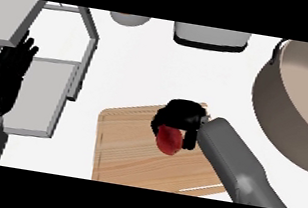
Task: Pick the pear from the cutting board and place it in the pot
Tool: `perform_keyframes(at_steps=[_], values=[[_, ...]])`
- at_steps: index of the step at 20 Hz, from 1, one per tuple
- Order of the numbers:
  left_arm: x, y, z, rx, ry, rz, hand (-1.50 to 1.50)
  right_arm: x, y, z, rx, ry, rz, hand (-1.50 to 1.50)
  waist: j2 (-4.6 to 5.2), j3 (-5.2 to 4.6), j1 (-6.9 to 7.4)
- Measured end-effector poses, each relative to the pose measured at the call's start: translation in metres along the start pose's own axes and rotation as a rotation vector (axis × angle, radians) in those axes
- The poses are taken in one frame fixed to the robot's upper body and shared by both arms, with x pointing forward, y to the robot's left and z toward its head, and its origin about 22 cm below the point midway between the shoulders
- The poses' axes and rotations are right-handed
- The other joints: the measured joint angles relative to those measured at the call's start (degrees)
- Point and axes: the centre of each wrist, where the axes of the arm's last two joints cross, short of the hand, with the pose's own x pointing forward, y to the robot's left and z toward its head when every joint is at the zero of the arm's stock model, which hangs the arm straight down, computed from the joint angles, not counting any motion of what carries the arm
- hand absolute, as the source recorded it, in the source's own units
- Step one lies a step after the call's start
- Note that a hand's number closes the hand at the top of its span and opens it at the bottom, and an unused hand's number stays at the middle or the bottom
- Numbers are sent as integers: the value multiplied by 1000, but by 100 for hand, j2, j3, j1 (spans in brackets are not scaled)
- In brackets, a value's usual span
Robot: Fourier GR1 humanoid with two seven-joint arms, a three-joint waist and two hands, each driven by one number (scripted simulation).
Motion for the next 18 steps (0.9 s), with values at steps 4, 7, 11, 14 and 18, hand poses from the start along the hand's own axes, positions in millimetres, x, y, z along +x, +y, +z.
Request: perform_keyframes(at_steps=[4,7,11,14,18], values=[[-6,16,4,63,24,-11,0,-5,44,32,-116,94,-113,150,-160,13,-378],[-6,22,6,85,32,-13,0,-3,69,59,-183,175,-138,150,-195,0,-518],[-7,24,10,97,33,-12,0,11,92,94,-266,248,-155,150,-180,-21,-621],[-6,28,13,103,33,-18,0,24,97,119,-407,291,-194,150,-146,-26,-653],[-6,28,15,108,31,-18,0,42,84,151,-655,342,-216,150,-113,-31,-702]])
